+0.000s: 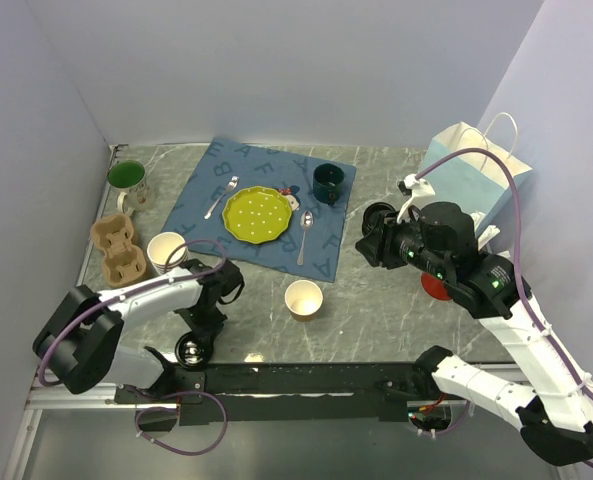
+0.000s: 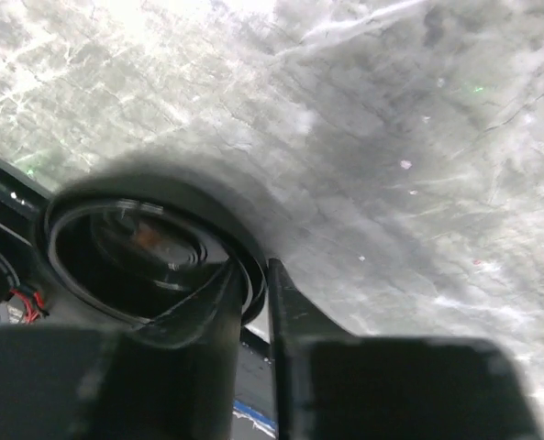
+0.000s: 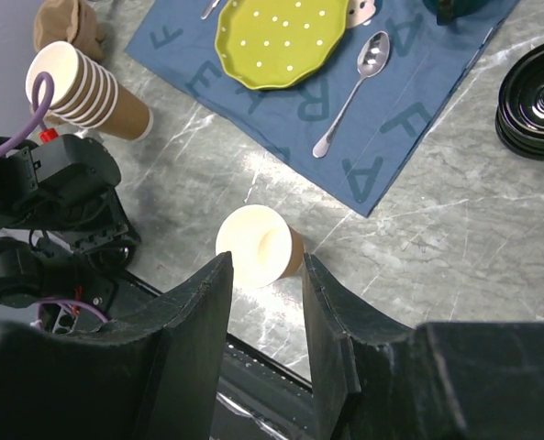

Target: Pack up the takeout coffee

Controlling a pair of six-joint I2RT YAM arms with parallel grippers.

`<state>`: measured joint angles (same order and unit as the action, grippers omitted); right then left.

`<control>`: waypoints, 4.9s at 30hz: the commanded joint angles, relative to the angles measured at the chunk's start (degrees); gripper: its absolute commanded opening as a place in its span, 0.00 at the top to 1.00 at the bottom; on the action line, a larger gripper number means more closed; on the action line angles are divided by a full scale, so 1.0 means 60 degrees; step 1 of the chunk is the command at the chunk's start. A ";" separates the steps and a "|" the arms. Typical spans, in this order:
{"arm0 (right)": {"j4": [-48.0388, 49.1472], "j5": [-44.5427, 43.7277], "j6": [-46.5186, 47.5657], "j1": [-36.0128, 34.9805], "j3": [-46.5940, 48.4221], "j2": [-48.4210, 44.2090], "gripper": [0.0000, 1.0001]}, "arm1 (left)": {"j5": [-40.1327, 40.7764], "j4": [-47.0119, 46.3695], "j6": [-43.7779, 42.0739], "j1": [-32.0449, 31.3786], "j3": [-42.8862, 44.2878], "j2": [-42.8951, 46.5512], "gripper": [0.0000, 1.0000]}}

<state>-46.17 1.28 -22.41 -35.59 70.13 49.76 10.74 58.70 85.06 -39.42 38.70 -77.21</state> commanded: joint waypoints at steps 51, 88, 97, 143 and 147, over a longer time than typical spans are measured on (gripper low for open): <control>0.8601 0.6949 -0.1243 0.0659 -0.1903 0.0715 0.50 | -1.1590 -1.6477 0.0267 0.1326 0.1827 0.2820 0.79; 0.2413 0.2894 0.0673 0.0161 0.0570 0.1081 1.00 | -0.8752 -0.8733 -0.4255 0.2260 0.2867 0.3654 0.01; -0.3112 -0.0546 0.0572 -0.0438 0.3545 0.3496 1.00 | -0.4460 -0.4820 -0.6203 0.3230 0.3525 0.4124 0.03; -0.2280 -0.2367 -0.1040 -0.3223 0.2008 0.7483 1.00 | 0.0275 -0.2268 -0.7233 0.3245 0.4947 0.5632 0.03; -0.2148 -0.2293 -0.1069 -0.3237 0.1964 0.7440 0.98 | 0.0231 -0.2239 -0.7233 0.3230 0.4947 0.5632 0.03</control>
<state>-61.23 -11.16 -27.64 -54.81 82.15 94.74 11.92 45.39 42.44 -20.16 66.81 -43.97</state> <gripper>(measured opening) 0.022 0.969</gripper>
